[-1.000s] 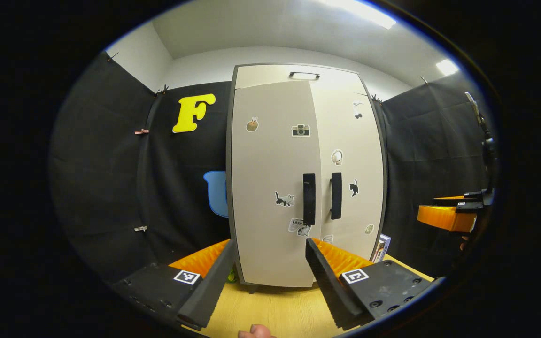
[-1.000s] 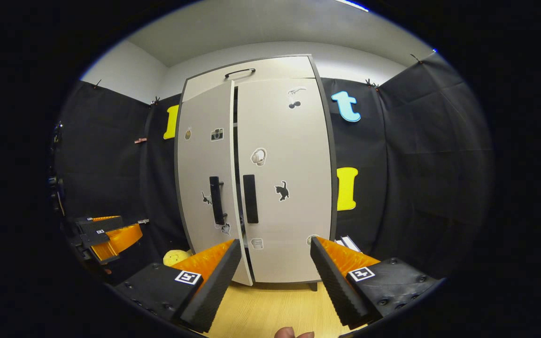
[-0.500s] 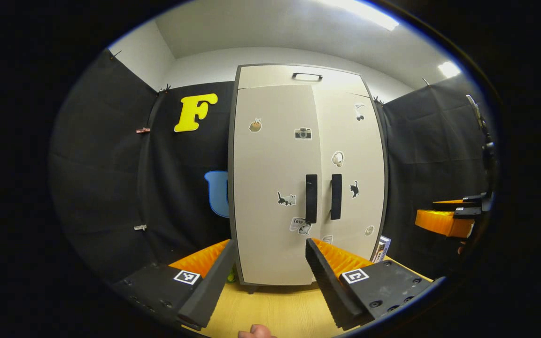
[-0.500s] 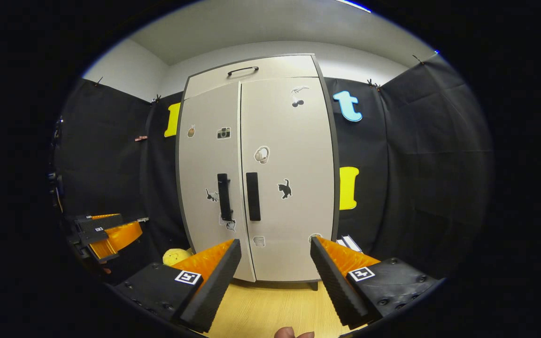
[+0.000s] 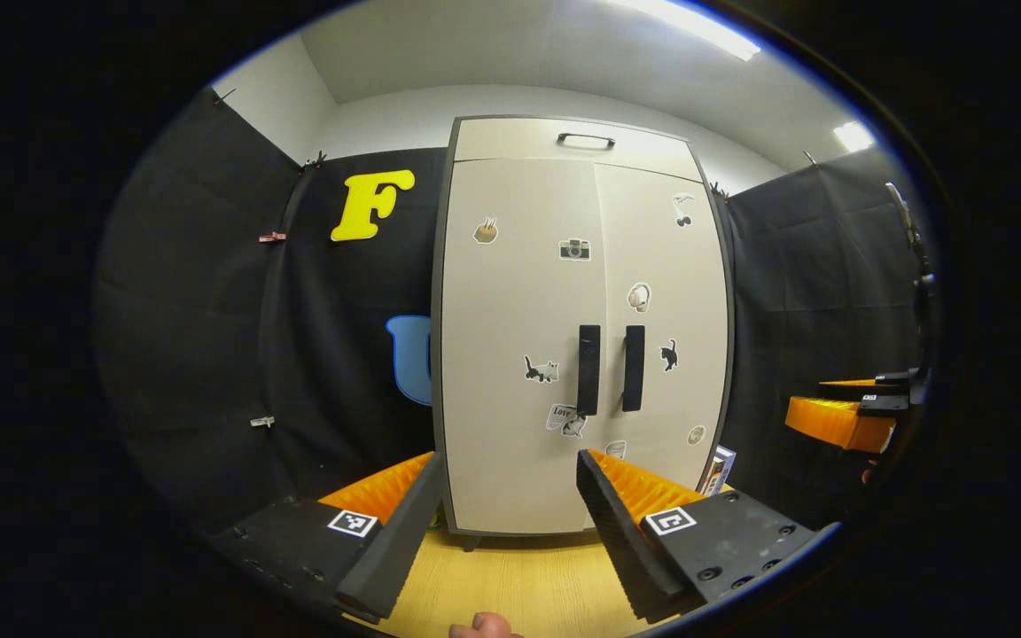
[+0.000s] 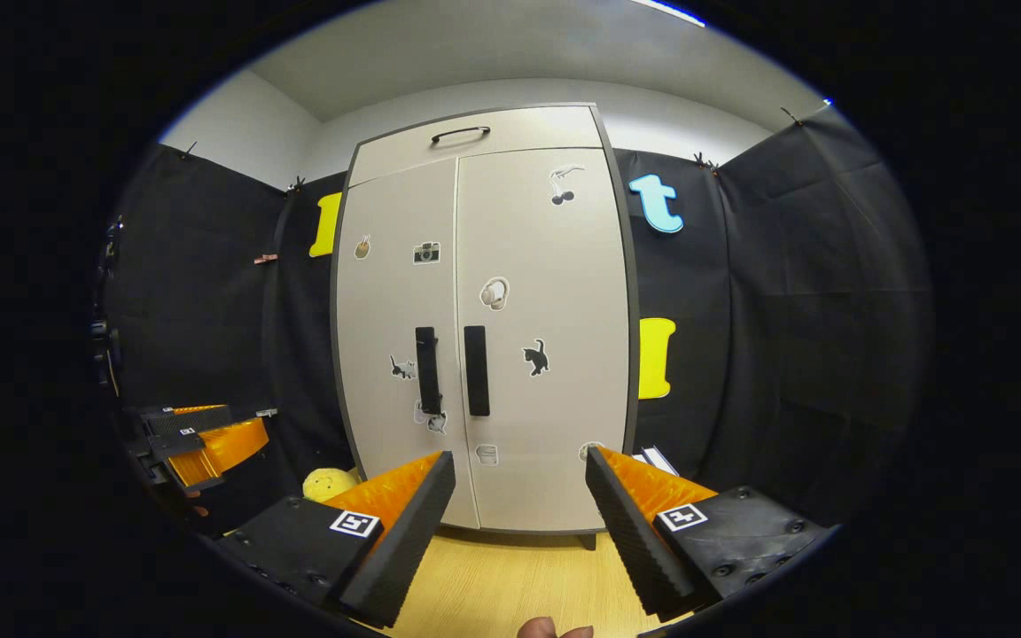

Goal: Grab one shoe with the right hand and put it into the shoe cabinet, grab the other shoe with the left hand and put it into the shoe cabinet; then close the right door with the right hand and the left door with the left hand.

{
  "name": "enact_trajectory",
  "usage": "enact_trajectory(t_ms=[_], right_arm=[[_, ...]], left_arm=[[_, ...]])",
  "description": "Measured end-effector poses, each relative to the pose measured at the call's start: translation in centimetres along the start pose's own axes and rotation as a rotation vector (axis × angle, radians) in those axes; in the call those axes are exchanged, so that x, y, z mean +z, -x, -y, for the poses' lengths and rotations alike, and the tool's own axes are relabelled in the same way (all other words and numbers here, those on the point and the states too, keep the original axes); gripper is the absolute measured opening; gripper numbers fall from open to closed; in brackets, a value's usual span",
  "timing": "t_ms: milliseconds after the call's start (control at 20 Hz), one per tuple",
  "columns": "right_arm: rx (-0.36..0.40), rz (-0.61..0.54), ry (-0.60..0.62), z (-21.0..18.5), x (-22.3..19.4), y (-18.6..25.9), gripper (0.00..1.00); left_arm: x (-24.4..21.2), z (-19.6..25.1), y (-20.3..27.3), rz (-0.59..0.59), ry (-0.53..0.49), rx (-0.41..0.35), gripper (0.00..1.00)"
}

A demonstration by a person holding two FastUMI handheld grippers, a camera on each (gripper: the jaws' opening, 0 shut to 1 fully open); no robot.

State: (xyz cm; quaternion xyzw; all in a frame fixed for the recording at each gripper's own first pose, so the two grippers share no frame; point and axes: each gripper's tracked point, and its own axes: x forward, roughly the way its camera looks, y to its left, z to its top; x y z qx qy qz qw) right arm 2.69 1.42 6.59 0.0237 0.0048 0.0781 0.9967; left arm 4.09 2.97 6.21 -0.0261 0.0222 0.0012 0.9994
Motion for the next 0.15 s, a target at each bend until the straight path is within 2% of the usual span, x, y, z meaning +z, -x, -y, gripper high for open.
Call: enact_trajectory(t_ms=[150], right_arm=[[-0.001, 0.003, 0.001, 0.16, 0.08, 0.13, 0.98]], left_arm=[[0.02, 0.16, 0.02, 0.000, -0.001, -0.001, 0.94]])
